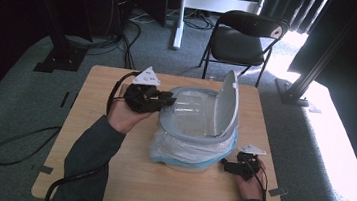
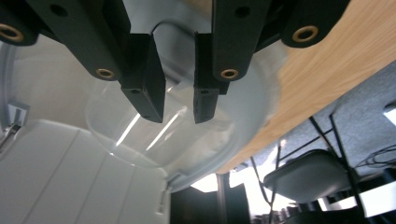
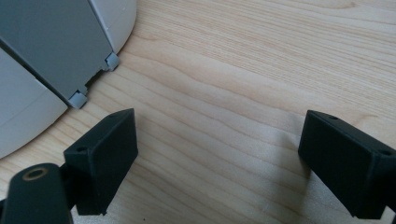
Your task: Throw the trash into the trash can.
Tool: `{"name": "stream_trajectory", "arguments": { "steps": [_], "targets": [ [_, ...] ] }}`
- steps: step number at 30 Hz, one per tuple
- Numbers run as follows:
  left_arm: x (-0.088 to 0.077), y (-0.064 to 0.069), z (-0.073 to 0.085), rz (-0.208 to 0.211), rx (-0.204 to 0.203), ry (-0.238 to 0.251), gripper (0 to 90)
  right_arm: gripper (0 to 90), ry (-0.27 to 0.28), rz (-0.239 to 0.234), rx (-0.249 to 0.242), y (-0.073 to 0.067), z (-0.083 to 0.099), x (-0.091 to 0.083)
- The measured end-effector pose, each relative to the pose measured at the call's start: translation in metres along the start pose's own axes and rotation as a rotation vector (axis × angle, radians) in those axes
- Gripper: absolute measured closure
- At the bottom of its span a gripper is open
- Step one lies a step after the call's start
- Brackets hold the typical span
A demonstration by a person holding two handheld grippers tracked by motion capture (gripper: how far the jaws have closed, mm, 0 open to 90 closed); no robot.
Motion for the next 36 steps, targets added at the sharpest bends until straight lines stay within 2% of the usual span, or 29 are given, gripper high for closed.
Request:
{"name": "stream_trajectory", "arguments": {
  "steps": [8, 11, 13, 16, 19, 23, 29, 36],
  "targets": [
    [0.018, 0.027, -0.025, 0.046, 0.069, 0.024, 72.8, 11.0, 0.0, 0.0, 0.0, 0.0, 0.0, 0.0],
    [0.028, 0.036, -0.03, 0.041, 0.104, 0.003, 71.8, 11.0, 0.0, -0.001, -0.002, 0.0, 0.0, 0.0],
    [0.032, 0.041, -0.033, 0.049, 0.112, 0.01, 71.4, 11.0, 0.0, -0.001, -0.002, 0.0, 0.0, 0.0],
    [0.035, 0.043, -0.037, 0.052, 0.115, 0.014, 70.5, 11.0, 0.0, -0.002, -0.003, 0.0, 0.0, 0.0],
    [0.04, 0.044, -0.037, 0.045, 0.135, -0.019, 69.8, 11.1, 0.0, -0.002, -0.003, 0.0, 0.0, 0.0],
    [0.038, 0.042, -0.037, 0.04, 0.126, -0.019, 70.1, 11.0, 0.0, -0.002, -0.003, 0.0, 0.0, 0.0],
    [0.049, 0.045, -0.024, 0.029, 0.155, -0.122, 70.9, 11.1, 0.0, -0.002, -0.003, 0.0, 0.0, 0.0],
    [0.045, 0.04, -0.023, 0.037, 0.124, -0.088, 70.4, 11.0, 0.0, -0.002, -0.003, 0.0, 0.0, 0.0]
  ]
}}
Point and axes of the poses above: each handheld gripper's, and its own axes: x roughly forward along the jaws, z roughly out of its underside, y roughly to its right, the point moved 7 cm from there along x, roughly forward along the jaws, and after that the axes turned 1 degree about -y, right-handed, at the moved point
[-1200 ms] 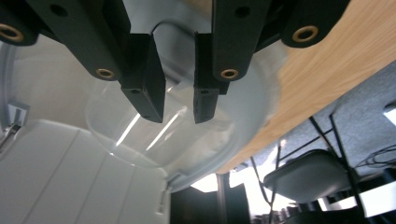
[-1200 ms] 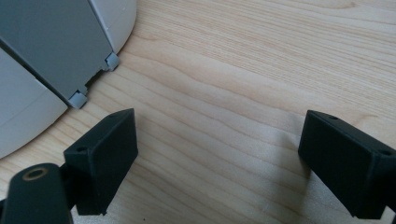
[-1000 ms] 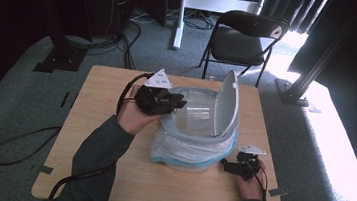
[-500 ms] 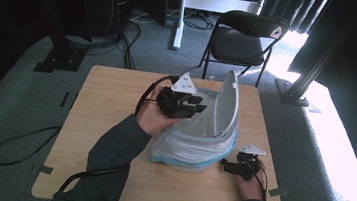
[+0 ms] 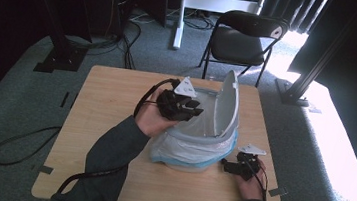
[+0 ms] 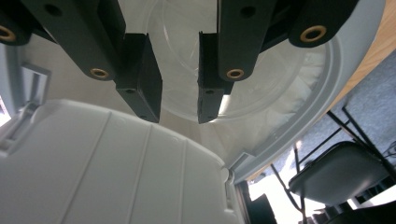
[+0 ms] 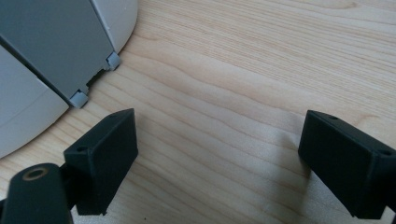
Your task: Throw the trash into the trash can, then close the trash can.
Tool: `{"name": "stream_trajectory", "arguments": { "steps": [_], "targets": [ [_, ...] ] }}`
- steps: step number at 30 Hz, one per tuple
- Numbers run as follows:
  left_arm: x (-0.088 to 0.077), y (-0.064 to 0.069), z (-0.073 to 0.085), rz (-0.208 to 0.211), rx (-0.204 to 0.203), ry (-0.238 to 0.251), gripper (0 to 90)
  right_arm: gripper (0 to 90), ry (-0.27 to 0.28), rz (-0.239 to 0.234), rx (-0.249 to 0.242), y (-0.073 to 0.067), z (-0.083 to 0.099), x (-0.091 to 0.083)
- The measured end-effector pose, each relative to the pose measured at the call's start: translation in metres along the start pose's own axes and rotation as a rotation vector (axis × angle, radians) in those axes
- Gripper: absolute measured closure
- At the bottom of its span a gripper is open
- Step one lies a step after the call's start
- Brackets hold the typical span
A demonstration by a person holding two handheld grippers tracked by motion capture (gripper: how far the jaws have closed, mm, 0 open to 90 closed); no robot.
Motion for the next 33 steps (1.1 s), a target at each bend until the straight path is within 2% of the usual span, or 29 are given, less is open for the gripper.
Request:
{"name": "stream_trajectory", "arguments": {
  "steps": [6, 17, 23, 29, 33],
  "targets": [
    [-0.012, -0.008, -0.003, 0.017, -0.048, 0.071, 67.0, 11.0, 0.0, 0.0, 0.0, 0.0, 0.0, 0.0],
    [-0.027, -0.024, 0.001, 0.008, -0.111, 0.13, 63.2, 11.0, 0.0, 0.0, 0.0, 0.0, 0.0, 0.0],
    [-0.031, -0.024, -0.004, 0.024, -0.104, 0.155, 57.7, 11.0, 0.0, 0.0, 0.0, 0.0, 0.0, 0.0],
    [-0.029, -0.025, -0.013, 0.064, -0.095, 0.181, 56.8, 11.0, 0.0, 0.0, 0.001, 0.0, 0.0, 0.0],
    [-0.031, -0.026, -0.022, 0.093, -0.074, 0.23, 56.8, 11.0, 0.0, 0.0, 0.0, 0.0, 0.0, 0.0]
  ]
}}
Point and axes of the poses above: each handheld gripper's, and its own axes: x roughly forward along the jaws, z roughly out of its underside, y roughly to its right, the point moved 7 cm from there along x, roughly forward along the jaws, and after that the axes turned 1 degree about -y, right-handed, at the moved point
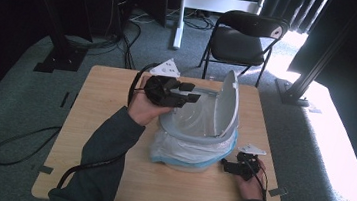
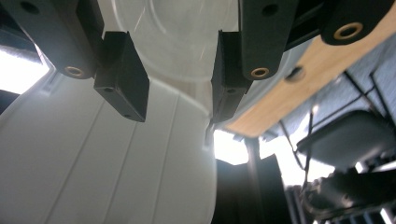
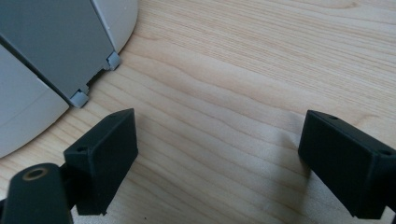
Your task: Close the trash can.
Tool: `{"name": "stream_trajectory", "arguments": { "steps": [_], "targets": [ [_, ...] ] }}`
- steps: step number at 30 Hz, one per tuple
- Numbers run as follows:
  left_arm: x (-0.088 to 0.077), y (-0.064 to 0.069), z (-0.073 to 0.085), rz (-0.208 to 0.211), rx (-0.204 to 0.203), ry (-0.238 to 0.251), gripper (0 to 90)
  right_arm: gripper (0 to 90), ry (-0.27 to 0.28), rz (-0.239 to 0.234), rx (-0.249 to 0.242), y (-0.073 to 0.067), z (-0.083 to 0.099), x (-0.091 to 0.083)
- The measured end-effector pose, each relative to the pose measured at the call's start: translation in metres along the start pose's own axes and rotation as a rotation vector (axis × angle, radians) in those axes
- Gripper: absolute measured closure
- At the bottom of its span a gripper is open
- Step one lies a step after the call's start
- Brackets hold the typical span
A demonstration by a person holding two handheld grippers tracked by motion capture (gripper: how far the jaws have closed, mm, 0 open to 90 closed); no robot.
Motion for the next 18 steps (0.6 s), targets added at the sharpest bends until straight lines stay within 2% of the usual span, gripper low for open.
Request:
{"name": "stream_trajectory", "arguments": {
  "steps": [5, 8, 18],
  "targets": [
    [0.001, 0.002, -0.016, 0.042, 0.012, 0.034, 56.7, 11.0, 0.0, 0.0, 0.0, 0.0, 0.0, 0.0],
    [0.003, 0.002, -0.024, 0.047, 0.025, 0.043, 56.9, 11.0, 0.0, 0.0, 0.0, 0.0, 0.0, 0.0],
    [0.014, 0.014, -0.052, 0.111, 0.053, 0.075, 66.8, 11.0, 0.0, 0.0, 0.0, 0.0, 0.0, 0.0]
  ]
}}
Point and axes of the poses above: each handheld gripper's, and its own axes: x roughly forward along the jaws, z roughly out of its underside, y roughly to its right, the point moved 7 cm from there along x, roughly forward along the jaws, and after that the axes turned 1 degree about -y, right-handed, at the moved point
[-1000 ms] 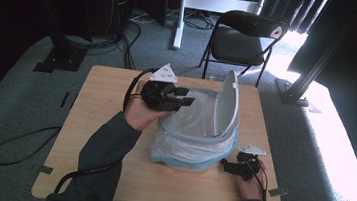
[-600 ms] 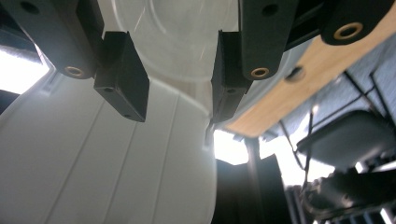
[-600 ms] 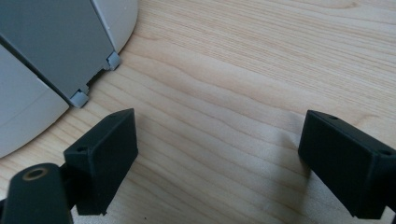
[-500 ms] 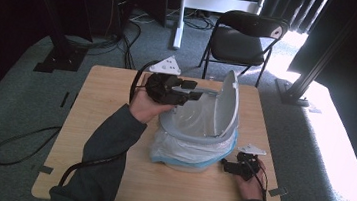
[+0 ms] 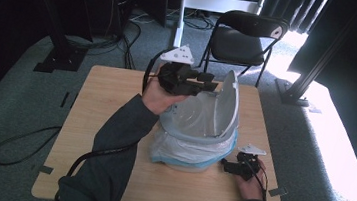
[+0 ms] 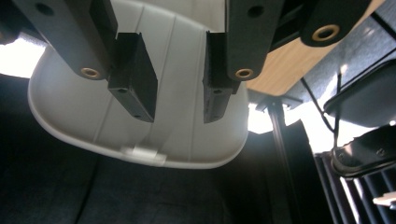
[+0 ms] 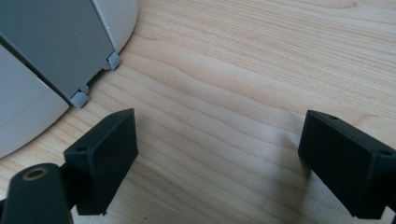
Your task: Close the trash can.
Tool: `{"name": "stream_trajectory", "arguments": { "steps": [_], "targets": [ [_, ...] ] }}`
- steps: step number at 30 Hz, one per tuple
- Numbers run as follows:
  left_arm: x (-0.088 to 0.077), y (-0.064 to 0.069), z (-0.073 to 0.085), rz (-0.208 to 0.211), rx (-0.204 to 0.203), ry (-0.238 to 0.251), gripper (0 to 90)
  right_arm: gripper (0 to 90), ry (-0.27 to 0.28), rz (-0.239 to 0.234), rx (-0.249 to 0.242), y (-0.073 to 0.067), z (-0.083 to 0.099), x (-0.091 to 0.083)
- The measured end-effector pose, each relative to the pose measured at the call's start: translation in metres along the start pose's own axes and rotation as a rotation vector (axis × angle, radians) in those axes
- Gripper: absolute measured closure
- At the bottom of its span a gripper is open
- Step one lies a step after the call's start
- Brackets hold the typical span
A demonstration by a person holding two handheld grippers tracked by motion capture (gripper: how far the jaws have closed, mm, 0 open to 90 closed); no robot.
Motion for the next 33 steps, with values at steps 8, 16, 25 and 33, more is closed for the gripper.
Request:
{"name": "stream_trajectory", "arguments": {
  "steps": [8, 16, 25, 33],
  "targets": [
    [0.01, 0.006, -0.021, 0.038, 0.021, 0.017, 71.9, 11.0, 0.0, 0.0, 0.0, 0.0, 0.0, 0.0],
    [0.022, 0.009, -0.036, 0.06, 0.015, 0.02, 70.5, 11.0, 0.001, 0.0, 0.001, 0.0, 0.0, 0.0],
    [0.04, 0.023, -0.044, 0.067, 0.05, -0.012, 69.5, 11.0, 0.0, -0.001, 0.0, 0.0, 0.0, 0.0],
    [0.047, 0.026, -0.038, 0.001, 0.112, -0.093, 70.2, 11.1, 0.001, -0.002, 0.0, -0.001, 0.0, 0.0]
  ]
}}
Point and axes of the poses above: each handheld gripper's, and its own axes: x roughly forward along the jaws, z roughly out of its underside, y roughly to its right, the point moved 7 cm from there along x, roughly forward along the jaws, and after that the axes turned 1 degree about -y, right-handed, at the moved point
